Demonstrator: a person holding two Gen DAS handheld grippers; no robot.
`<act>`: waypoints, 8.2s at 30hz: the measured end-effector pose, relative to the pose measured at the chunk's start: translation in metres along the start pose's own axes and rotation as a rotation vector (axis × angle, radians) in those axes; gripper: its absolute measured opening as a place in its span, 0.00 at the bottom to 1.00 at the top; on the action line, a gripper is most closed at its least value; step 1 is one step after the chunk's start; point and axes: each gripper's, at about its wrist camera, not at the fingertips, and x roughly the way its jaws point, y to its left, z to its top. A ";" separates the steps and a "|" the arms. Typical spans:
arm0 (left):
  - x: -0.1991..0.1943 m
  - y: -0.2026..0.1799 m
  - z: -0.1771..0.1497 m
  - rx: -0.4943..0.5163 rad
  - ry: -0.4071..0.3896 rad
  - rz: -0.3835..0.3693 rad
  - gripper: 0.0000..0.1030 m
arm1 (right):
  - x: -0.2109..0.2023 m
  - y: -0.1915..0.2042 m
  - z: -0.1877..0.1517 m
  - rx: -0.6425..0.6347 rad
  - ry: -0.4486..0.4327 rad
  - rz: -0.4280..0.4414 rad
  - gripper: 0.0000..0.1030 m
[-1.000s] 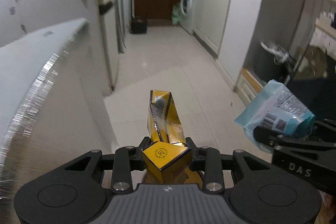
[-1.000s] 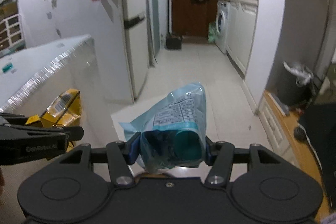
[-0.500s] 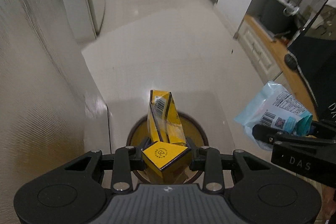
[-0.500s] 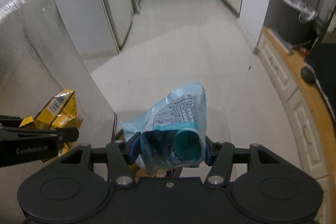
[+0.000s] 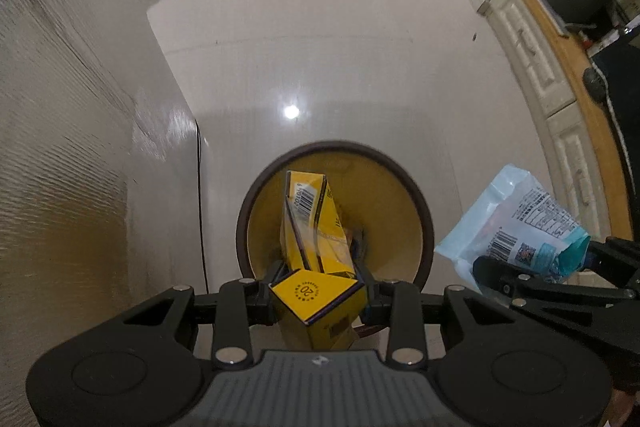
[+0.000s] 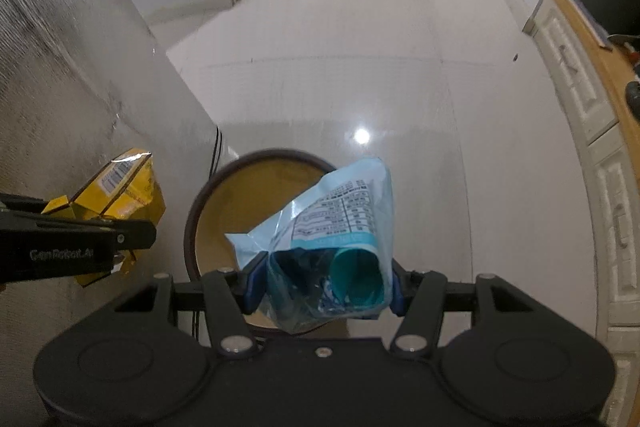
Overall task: Collect trash
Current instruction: 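Open the left tool over the bin while the right tool releases the bag, then raise both open tools from the bin back toward the counter, then grasp the crushed blue can with the left tool while the right tool grasps the teal lid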
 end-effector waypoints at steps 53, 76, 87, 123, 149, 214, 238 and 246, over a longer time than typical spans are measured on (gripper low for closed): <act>0.011 0.032 -0.022 -0.068 0.101 0.105 1.00 | 0.004 -0.016 -0.012 0.031 0.043 -0.006 1.00; -0.126 0.009 -0.033 -0.021 -0.197 0.082 1.00 | -0.114 -0.032 -0.021 0.041 -0.127 -0.089 1.00; -0.205 -0.011 -0.034 0.030 -0.432 0.061 1.00 | -0.194 -0.042 -0.017 0.052 -0.365 -0.096 1.00; -0.473 0.117 -0.116 -0.009 -0.953 0.327 1.00 | -0.384 0.163 -0.006 -0.266 -0.918 0.170 1.00; -0.451 0.431 -0.129 -0.464 -0.851 0.240 1.00 | -0.319 0.335 0.055 -0.479 -0.811 0.410 1.00; -0.384 0.489 -0.128 -0.699 -0.945 -0.430 0.34 | -0.225 0.518 0.112 -0.603 -0.575 0.635 0.25; -0.414 0.449 -0.126 -0.497 -0.995 -0.065 0.32 | -0.193 0.537 0.157 -0.598 -0.577 0.329 0.55; -0.414 0.443 -0.126 -0.495 -0.996 -0.035 0.32 | -0.204 0.526 0.133 -0.622 -0.579 0.347 0.47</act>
